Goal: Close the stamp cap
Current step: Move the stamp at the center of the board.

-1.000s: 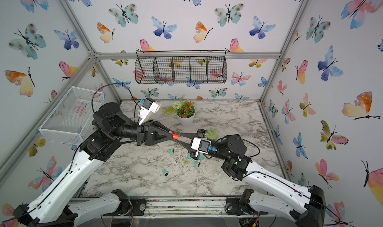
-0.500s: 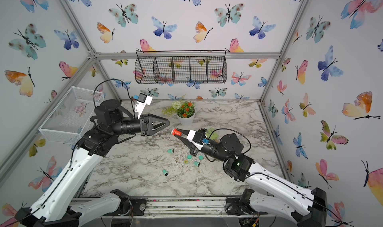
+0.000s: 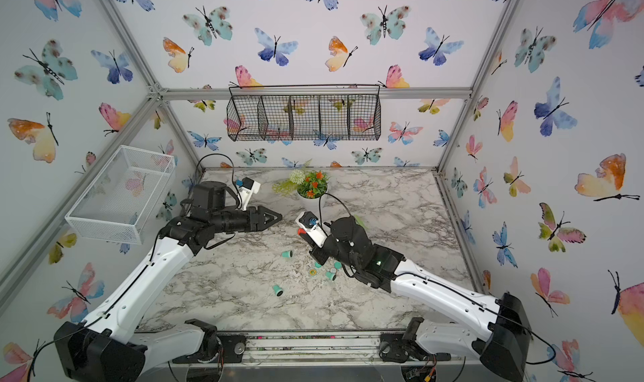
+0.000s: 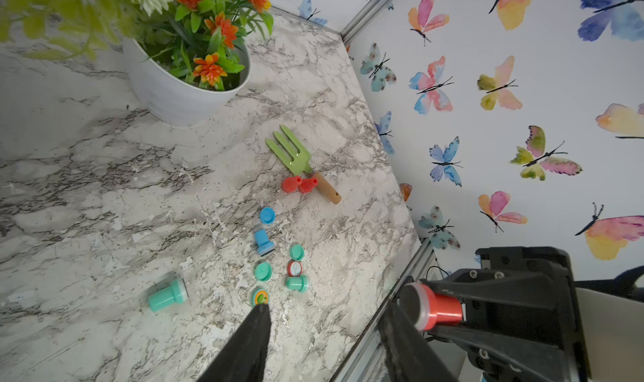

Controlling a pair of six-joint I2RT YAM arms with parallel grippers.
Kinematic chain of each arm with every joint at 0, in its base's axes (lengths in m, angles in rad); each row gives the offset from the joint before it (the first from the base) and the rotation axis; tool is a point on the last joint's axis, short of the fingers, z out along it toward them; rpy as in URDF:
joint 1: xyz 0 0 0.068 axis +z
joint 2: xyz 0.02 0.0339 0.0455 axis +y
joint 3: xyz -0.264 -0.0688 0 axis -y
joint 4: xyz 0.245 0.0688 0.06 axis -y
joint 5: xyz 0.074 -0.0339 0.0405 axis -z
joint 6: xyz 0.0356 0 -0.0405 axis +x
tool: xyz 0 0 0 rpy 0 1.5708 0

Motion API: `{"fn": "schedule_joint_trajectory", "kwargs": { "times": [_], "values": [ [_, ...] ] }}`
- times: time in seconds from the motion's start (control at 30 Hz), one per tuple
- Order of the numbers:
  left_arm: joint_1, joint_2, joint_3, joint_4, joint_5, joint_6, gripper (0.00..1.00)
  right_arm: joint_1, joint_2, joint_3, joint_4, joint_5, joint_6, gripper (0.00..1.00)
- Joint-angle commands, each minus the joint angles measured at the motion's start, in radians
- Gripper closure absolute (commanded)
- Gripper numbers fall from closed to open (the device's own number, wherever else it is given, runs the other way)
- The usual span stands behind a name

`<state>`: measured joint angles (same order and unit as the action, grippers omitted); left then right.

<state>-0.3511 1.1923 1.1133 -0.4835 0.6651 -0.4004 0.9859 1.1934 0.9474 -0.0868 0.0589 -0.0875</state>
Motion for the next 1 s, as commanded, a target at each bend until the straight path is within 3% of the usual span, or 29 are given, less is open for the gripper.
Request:
{"fn": "schedule_joint_trajectory", "kwargs": {
  "times": [0.0, 0.13, 0.27, 0.53, 0.73, 0.97],
  "values": [
    [-0.089, 0.021, -0.009, -0.021, -0.108, 0.038, 0.46, -0.055, 0.016, 0.014, -0.128, 0.066, 0.109, 0.98],
    [-0.236, 0.093, -0.014, -0.005, -0.213, 0.032, 0.48, -0.207, 0.018, -0.012, -0.152, -0.015, 0.213, 0.98],
    [-0.339, 0.21, 0.009, 0.004, -0.21, 0.007, 0.53, -0.368, 0.026, -0.028, -0.203, -0.066, 0.331, 0.98],
    [-0.534, 0.429, 0.076, 0.068, -0.264, -0.027, 0.57, -0.578, 0.006, -0.057, -0.237, -0.095, 0.425, 0.98],
    [-0.618, 0.621, 0.183, 0.068, -0.28, -0.025, 0.58, -0.619, -0.035, -0.078, -0.217, -0.083, 0.4, 0.98],
    [-0.638, 0.763, 0.246, 0.055, -0.308, -0.021, 0.59, -0.624, -0.054, -0.081, -0.225, -0.08, 0.374, 0.98]
  ]
}}
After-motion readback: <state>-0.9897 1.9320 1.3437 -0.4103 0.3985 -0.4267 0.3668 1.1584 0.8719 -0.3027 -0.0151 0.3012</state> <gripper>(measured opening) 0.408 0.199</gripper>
